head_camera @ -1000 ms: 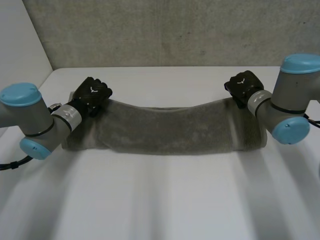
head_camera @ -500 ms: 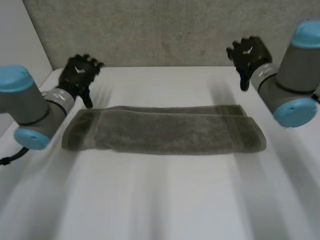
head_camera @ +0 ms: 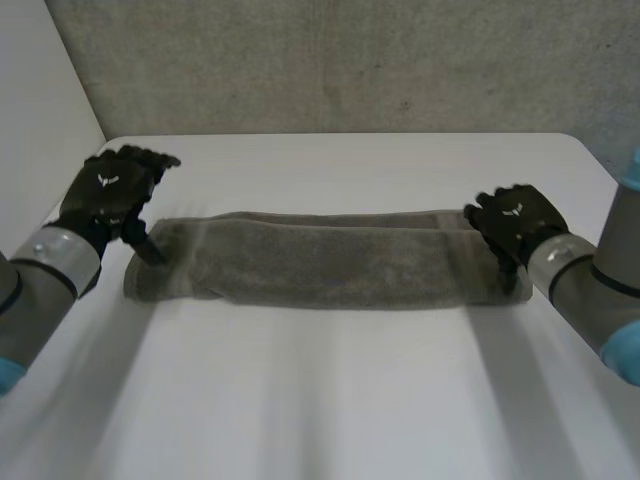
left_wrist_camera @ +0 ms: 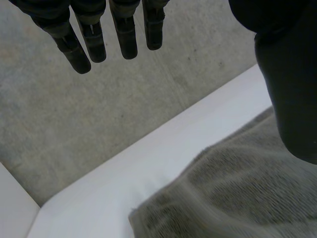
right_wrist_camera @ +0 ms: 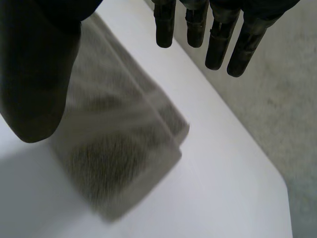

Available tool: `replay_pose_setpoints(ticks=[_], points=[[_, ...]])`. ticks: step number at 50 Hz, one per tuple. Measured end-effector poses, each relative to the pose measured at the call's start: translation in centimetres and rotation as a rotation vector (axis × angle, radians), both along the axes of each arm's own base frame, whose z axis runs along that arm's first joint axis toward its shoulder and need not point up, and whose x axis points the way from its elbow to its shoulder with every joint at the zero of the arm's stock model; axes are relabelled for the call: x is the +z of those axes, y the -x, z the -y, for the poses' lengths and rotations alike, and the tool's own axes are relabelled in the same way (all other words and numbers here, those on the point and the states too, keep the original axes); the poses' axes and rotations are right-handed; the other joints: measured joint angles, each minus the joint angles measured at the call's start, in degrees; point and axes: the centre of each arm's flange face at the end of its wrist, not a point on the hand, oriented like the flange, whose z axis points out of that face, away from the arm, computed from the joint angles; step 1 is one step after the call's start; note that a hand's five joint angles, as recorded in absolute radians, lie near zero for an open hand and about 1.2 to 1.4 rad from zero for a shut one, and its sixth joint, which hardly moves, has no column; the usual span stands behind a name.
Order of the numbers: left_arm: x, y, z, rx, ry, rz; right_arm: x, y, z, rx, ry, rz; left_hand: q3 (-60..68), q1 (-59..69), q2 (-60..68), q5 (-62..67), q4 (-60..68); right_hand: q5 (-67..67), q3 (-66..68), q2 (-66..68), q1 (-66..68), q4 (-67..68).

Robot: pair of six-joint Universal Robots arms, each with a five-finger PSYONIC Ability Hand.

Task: Fold the towel.

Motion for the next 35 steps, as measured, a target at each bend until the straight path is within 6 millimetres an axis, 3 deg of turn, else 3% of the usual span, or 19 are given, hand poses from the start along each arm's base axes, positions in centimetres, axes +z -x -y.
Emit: replay_pose_setpoints(ticks=[6,15,18,20,22,24,35], points=[[-1.8,0.0,-1.0,-0.003,0.019,-0.009,-3.1,2.3,1.6,-0.046,-0.028,0.007,0.0,0.0,0.0,0.0,0.0,0.2,0.2,0.2,1.0,0.2],[-2.5,0.5,-1.6,-0.020,0.058,-0.017,-6.6,3.4,3.5,-0.057,-0.089,0.023,0.0,0.0,0.0,0.0,0.0,12.1,10.7,10.8,11.3,10.3],[-2.6,0.6,-1.8,-0.024,0.057,-0.017,-7.4,3.5,3.9,-0.057,-0.105,0.028,0.0,0.0,0.0,0.0,0.0,26.0,25.6,26.1,26.5,25.1],[-2.7,0.7,-1.9,-0.026,0.053,-0.016,-7.6,3.6,4.3,-0.063,-0.106,0.030,0.0,0.0,0.0,0.0,0.0,48.7,47.2,48.5,47.9,46.8],[-2.8,0.7,-1.9,-0.026,0.048,-0.016,-7.6,3.8,4.7,-0.074,-0.099,0.031,0.0,0.0,0.0,0.0,0.0,60.0,59.3,59.5,58.5,58.3],[-3.0,0.7,-2.0,-0.026,0.044,-0.015,-7.2,4.3,5.2,-0.099,-0.079,0.034,0.0,0.0,0.0,0.0,0.0,63.2,62.2,60.8,62.1,61.7],[-3.1,0.4,-2.0,-0.019,0.037,-0.013,-1.1,10.3,8.8,-0.372,0.164,-0.016,0.0,0.0,0.0,0.0,0.0,63.1,62.2,60.8,62.3,61.8]])
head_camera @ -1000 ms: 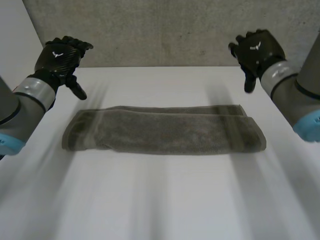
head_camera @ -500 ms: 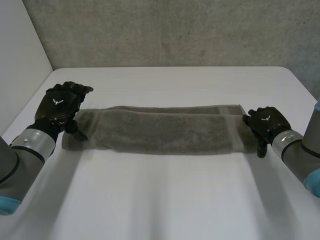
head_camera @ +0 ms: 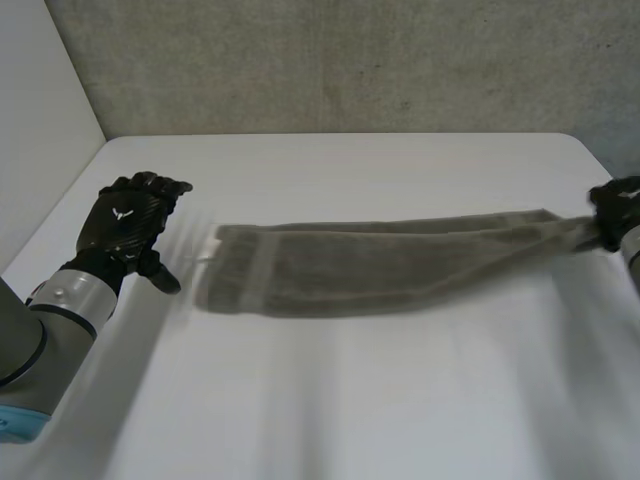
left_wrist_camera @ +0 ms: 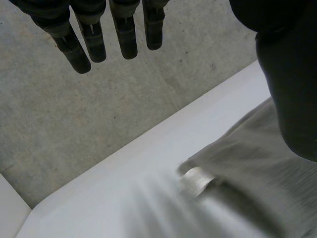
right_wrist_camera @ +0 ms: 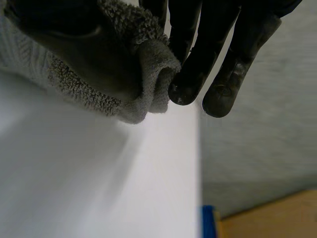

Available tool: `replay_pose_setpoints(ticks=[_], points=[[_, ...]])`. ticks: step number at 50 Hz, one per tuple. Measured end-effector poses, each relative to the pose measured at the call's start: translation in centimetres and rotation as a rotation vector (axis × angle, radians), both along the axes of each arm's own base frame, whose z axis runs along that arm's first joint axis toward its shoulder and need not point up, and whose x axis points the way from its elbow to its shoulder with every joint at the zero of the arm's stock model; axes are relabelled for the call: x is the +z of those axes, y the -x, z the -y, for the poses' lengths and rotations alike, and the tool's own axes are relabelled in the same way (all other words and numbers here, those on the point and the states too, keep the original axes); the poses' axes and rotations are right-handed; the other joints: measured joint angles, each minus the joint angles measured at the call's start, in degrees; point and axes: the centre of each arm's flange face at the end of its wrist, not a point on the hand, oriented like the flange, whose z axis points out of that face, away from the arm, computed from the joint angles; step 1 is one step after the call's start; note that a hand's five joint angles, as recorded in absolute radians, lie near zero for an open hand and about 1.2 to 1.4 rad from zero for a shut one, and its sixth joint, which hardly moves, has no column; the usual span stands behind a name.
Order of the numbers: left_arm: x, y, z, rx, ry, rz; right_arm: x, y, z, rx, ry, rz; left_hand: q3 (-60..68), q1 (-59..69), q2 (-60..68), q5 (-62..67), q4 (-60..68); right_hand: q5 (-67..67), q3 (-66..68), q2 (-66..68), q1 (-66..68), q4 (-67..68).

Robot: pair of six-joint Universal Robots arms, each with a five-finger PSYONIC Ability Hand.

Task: Fold the towel.

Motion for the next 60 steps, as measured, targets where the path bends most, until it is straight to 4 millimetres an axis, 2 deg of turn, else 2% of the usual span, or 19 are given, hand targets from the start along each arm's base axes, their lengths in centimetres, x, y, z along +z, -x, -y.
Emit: replay_pose_setpoints(ticks=[4,8,10,13,17,20,21,26,29,30,31,33,36,42,46,48,52,55,60], points=[[0.1,0.0,0.0,0.002,0.004,-0.001,1.8,0.8,0.9,-0.027,0.059,-0.082,0.0,0.0,0.0,0.0,0.0,0.0,0.0,0.0,0.1,0.0],[0.2,0.0,0.0,0.002,0.006,-0.001,3.6,-1.3,1.3,0.016,0.121,-0.166,0.0,0.0,0.0,0.0,0.0,0.0,0.1,0.0,0.2,0.0],[0.1,0.0,0.0,0.001,0.005,-0.001,4.3,-4.0,0.9,0.077,0.154,-0.183,0.0,0.0,0.0,0.0,0.0,0.0,0.3,0.0,0.3,0.0],[0.1,0.0,0.0,0.001,0.004,-0.001,4.9,-10.2,-0.9,0.216,0.202,-0.183,0.0,0.0,0.0,0.0,0.0,0.0,0.4,0.2,0.4,0.0],[0.1,0.0,0.0,0.002,0.003,0.000,4.4,-19.7,-5.9,0.454,0.248,-0.154,0.0,0.0,0.0,0.0,0.0,0.0,0.4,0.6,0.4,0.0],[0.1,-0.1,0.0,0.003,0.002,0.000,3.4,-24.5,-9.6,0.590,0.255,-0.136,0.0,0.0,0.0,0.0,0.0,0.0,0.4,0.6,0.4,0.0],[0.0,-0.1,0.0,0.005,0.001,0.000,2.6,-26.8,-11.6,0.659,0.254,-0.129,0.0,0.0,0.0,0.0,0.0,0.0,0.4,0.6,0.4,0.0],[-0.1,-0.2,0.1,0.008,-0.003,0.000,-0.6,-31.6,-16.8,0.828,0.226,-0.124,-0.1,0.0,0.0,0.0,0.0,0.0,0.4,0.6,0.4,0.0],[-0.2,-0.3,0.1,0.008,-0.006,0.001,-2.2,-32.7,-18.2,0.880,0.205,-0.132,-0.1,0.0,0.0,0.0,0.0,-15.6,-14.8,-15.5,-15.5,-15.1],[-0.2,-0.3,0.1,0.008,-0.007,0.001,-2.4,-32.8,-18.4,0.886,0.201,-0.134,-0.1,0.0,0.0,0.0,0.0,-21.6,-21.7,-21.5,-21.4,-22.0],[-0.3,-0.3,0.1,0.008,-0.009,0.001,-2.9,-33.0,-18.6,0.899,0.192,-0.138,-0.1,0.0,0.0,0.0,0.0,-37.9,-35.9,-37.4,-37.1,-36.1],[-0.3,-0.3,0.1,0.008,-0.011,0.002,-3.2,-32.9,-18.6,0.901,0.183,-0.141,-0.1,0.0,0.0,0.0,0.0,-56.0,-53.4,-53.7,-53.0,-53.5],[-0.4,-0.2,0.1,0.006,-0.013,0.003,-2.9,-32.4,-18.2,0.889,0.171,-0.141,-0.1,0.0,0.0,0.0,0.0,-63.1,-62.1,-60.9,-61.3,-61.9],[-0.5,0.0,-0.1,-0.001,-0.016,0.003,-0.8,-29.0,-16.6,0.814,0.089,-0.107,-0.1,0.0,0.0,0.0,0.0,-63.1,-62.4,-60.9,-62.3,-62.0],[-0.6,0.2,-0.4,-0.010,-0.019,0.004,0.1,-24.6,-15.3,0.714,-0.020,-0.033,-0.1,0.0,0.0,0.0,0.0,-63.1,-62.4,-60.9,-62.3,-62.0],[-0.6,0.3,-0.5,-0.014,-0.021,0.005,0.0,-23.3,-15.0,0.684,-0.054,-0.016,-0.1,0.0,0.0,0.0,0.0,-63.1,-62.4,-60.9,-62.3,-62.0],[-0.7,0.8,-1.1,-0.032,-0.023,0.006,-1.8,-19.2,-14.3,0.586,-0.162,-0.001,-0.1,0.0,0.0,0.0,0.0,-61.1,-61.0,-59.2,-59.9,-61.0],[-0.7,1.1,-1.4,-0.046,-0.019,0.006,-3.1,-17.5,-13.9,0.545,-0.213,-0.006,-0.1,0.0,0.0,0.0,0.0,-54.7,-55.1,-53.3,-54.1,-55.4],[-0.7,1.7,-1.8,-0.064,-0.011,0.005,-5.9,-15.3,-13.1,0.507,-0.293,-0.012,-0.1,0.0,0.0,0.0,0.0,-29.1,-28.6,-26.5,-27.9,-28.7]])
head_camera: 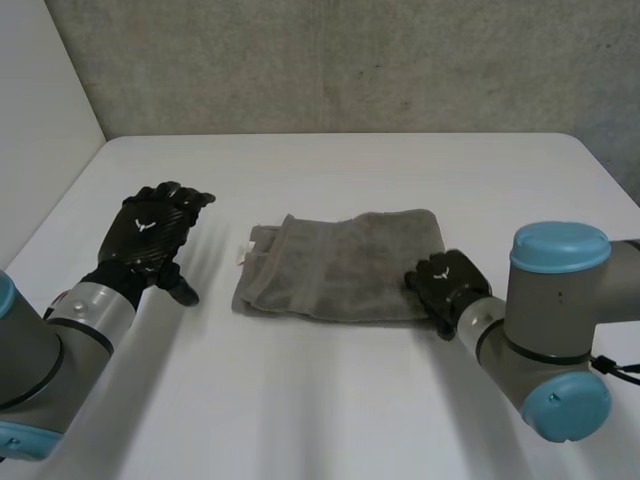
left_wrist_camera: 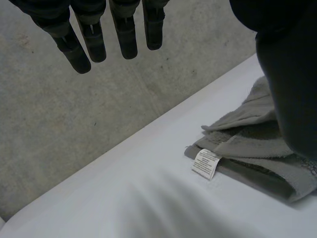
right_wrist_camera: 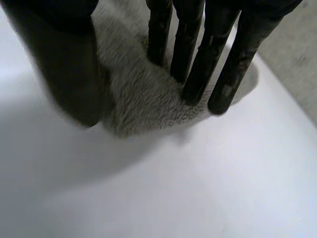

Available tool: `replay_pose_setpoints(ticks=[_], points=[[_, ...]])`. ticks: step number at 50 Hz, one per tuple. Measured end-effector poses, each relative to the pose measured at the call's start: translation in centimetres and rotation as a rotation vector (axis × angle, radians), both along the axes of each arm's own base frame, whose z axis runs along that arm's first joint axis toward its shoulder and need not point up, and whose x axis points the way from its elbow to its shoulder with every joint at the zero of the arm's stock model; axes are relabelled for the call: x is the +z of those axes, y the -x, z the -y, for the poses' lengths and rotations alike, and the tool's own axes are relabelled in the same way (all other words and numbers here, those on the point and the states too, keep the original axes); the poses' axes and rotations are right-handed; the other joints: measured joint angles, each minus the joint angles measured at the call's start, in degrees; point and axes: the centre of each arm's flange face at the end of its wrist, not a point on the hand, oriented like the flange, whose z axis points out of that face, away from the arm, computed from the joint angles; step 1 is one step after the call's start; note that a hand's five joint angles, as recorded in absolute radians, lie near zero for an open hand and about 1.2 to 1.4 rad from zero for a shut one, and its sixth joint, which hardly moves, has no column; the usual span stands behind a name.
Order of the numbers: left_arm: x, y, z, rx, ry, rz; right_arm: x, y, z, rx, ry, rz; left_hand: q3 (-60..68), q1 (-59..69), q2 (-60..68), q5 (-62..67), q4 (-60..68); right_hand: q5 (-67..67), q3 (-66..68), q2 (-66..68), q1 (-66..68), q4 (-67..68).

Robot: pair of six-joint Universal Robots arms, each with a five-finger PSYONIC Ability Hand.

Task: Fold the towel.

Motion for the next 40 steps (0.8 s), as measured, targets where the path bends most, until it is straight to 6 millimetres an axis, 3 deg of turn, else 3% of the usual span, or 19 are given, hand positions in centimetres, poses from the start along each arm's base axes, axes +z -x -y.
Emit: replay_pose_setpoints(ticks=[2,5,15,21,28,32,34,37,40], points=[[0.0,0.1,-0.1,-0.003,0.001,0.000,-0.7,0.3,0.5,-0.007,-0.009,-0.003,0.0,0.0,0.0,0.0,0.0,18.6,18.5,14.9,13.2,17.8],[0.0,0.1,-0.1,-0.003,0.000,-0.001,-0.8,0.6,1.3,-0.023,0.006,-0.004,0.0,0.0,0.0,0.0,0.0,28.5,28.3,17.1,13.6,28.3],[0.1,-0.1,0.0,0.006,0.003,-0.002,3.3,0.1,3.2,-0.035,0.202,-0.053,0.0,0.0,0.0,0.0,0.0,28.8,28.6,21.0,13.6,28.7],[0.4,-0.1,0.3,0.010,0.016,-0.006,5.6,-2.2,3.2,0.054,0.342,-0.118,0.0,-0.1,0.0,0.0,0.0,28.8,28.6,21.0,13.6,28.7],[1.7,0.1,0.8,0.007,0.059,-0.017,6.6,-9.6,-0.7,0.329,0.528,-0.155,-0.1,-0.2,0.0,0.0,0.0,29.0,28.7,21.8,13.6,28.7],[2.9,0.4,1.3,0.004,0.099,-0.031,4.7,-13.9,-4.7,0.530,0.572,-0.154,-0.1,-0.2,0.0,0.0,0.0,29.0,29.0,22.2,13.6,28.7],[3.4,0.6,1.5,0.000,0.112,-0.045,3.8,-15.0,-6.0,0.588,0.568,-0.150,-0.1,-0.2,0.0,0.0,0.0,28.9,28.9,22.2,13.6,28.6],[4.3,0.9,1.9,-0.007,0.126,-0.079,2.3,-16.0,-7.6,0.653,0.548,-0.146,-0.1,-0.2,0.0,0.0,0.0,9.6,8.9,5.9,3.8,9.7],[5.1,1.2,2.4,-0.015,0.130,-0.126,1.8,-16.2,-8.1,0.672,0.527,-0.134,-0.1,-0.2,0.0,0.0,0.0,-22.1,-20.4,-24.1,-24.5,-20.8]])
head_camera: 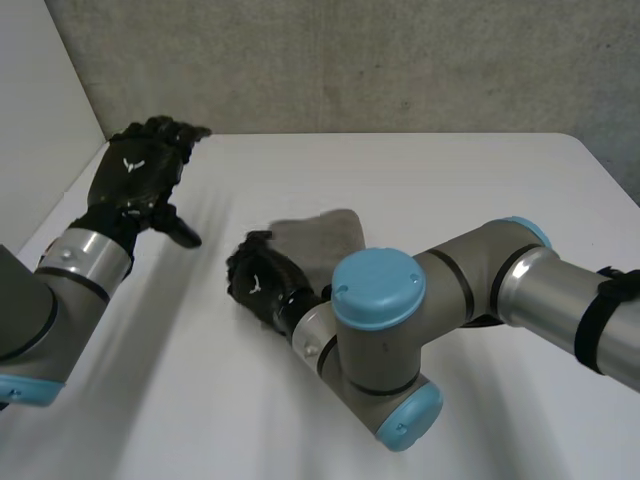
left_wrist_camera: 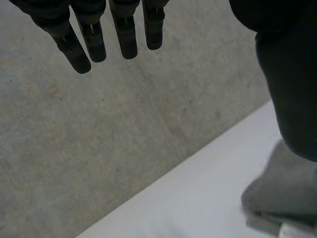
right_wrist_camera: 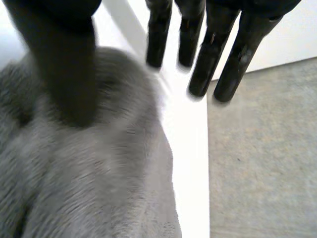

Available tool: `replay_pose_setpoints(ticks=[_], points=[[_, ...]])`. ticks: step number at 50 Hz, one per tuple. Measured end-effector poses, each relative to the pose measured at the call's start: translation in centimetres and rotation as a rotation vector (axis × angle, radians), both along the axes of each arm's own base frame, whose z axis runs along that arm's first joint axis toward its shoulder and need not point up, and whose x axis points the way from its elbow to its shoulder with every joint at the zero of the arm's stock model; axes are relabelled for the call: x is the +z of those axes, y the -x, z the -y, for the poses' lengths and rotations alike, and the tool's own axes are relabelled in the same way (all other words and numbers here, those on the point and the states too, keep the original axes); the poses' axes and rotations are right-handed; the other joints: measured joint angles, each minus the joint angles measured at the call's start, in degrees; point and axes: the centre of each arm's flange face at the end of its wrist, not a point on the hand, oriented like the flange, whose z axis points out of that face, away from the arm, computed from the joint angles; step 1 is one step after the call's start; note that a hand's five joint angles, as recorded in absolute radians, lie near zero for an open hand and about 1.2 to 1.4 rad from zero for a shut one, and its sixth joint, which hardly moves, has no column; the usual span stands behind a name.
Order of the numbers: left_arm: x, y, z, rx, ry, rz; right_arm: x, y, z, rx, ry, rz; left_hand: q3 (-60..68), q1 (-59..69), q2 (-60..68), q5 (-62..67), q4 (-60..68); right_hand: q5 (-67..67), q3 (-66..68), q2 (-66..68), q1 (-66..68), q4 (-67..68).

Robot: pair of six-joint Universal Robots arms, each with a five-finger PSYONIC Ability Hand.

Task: Fold the towel.

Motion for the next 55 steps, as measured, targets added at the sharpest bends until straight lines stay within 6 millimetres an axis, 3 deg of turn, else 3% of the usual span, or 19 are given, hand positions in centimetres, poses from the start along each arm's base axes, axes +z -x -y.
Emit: replay_pose_setpoints(ticks=[2,11,18,22,31,38,42,47,50,55], points=[[0.5,0.2,0.3,-0.007,0.001,-0.030,0.3,0.2,0.0,-0.006,-0.019,0.016,0.0,0.0,0.0,0.0,0.0,-10.7,-10.9,-9.0,-7.7,-10.7],[1.7,2.2,1.8,-0.066,-0.013,-0.145,5.7,3.8,2.7,-0.150,-0.206,0.239,0.0,0.0,0.0,0.0,0.0,-12.0,-13.5,-10.4,-10.0,-12.5],[0.1,5.0,2.5,-0.102,-0.099,-0.183,8.1,7.5,5.4,-0.287,-0.410,0.439,0.0,0.0,0.0,0.0,0.0,-12.0,-13.5,-10.4,-10.0,-12.5],[-1.9,6.5,2.3,-0.120,-0.184,-0.176,7.8,8.8,6.9,-0.348,-0.502,0.509,0.0,0.0,0.0,0.0,0.0,-12.0,-13.5,-10.4,-10.0,-12.5],[-7.8,9.1,0.2,-0.134,-0.404,-0.091,2.7,9.7,10.0,-0.476,-0.692,0.493,0.0,0.0,0.0,0.0,0.0,-12.0,-13.5,-10.4,-10.0,-12.5],[-9.9,8.9,0.0,-0.083,-0.458,-0.056,-0.8,9.7,10.9,-0.543,-0.798,0.421,0.0,0.0,0.0,0.0,0.0,-12.0,-13.5,-10.4,-10.0,-12.5],[-10.3,8.7,-0.1,-0.066,-0.473,-0.042,-1.7,9.6,11.1,-0.572,-0.852,0.399,0.0,0.0,0.0,0.0,0.0,-12.0,-13.5,-10.4,-11.0,-12.5],[-10.0,8.4,-0.3,-0.059,-0.469,-0.015,-1.0,9.6,11.1,-0.579,-0.872,0.403,0.0,0.0,0.0,0.0,0.0,-12.0,-13.5,-10.4,-11.4,-12.5],[-9.1,8.3,-0.4,-0.058,-0.452,-0.004,0.7,9.8,11.1,-0.569,-0.857,0.430,0.0,0.0,0.0,0.0,0.0,-12.0,-13.5,-10.4,-11.4,-12.5],[-5.8,8.1,-0.9,-0.061,-0.390,-0.017,5.2,10.6,11.1,-0.548,-0.810,0.519,0.0,0.0,0.0,0.0,0.0,-12.0,-13.5,-10.4,-11.4,-12.5]])
